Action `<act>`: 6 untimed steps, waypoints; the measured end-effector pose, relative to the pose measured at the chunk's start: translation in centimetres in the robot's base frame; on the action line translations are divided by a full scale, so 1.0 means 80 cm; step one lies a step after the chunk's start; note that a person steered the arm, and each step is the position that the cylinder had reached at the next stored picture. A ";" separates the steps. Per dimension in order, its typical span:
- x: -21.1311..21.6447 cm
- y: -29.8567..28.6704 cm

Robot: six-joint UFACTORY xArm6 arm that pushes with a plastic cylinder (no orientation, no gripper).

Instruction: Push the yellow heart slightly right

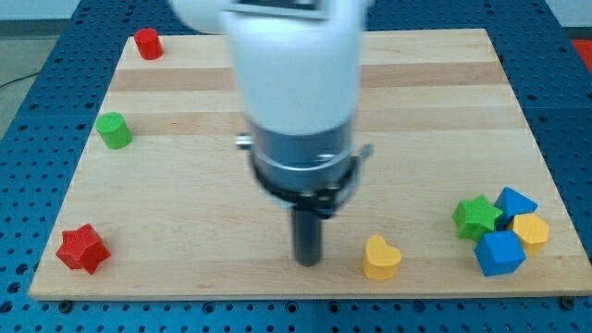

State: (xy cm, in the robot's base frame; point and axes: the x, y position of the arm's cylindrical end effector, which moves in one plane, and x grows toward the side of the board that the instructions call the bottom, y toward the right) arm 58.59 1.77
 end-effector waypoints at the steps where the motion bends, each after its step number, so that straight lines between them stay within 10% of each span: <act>1: 0.012 0.020; 6: 0.034 0.041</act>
State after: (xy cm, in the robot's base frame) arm 61.34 5.01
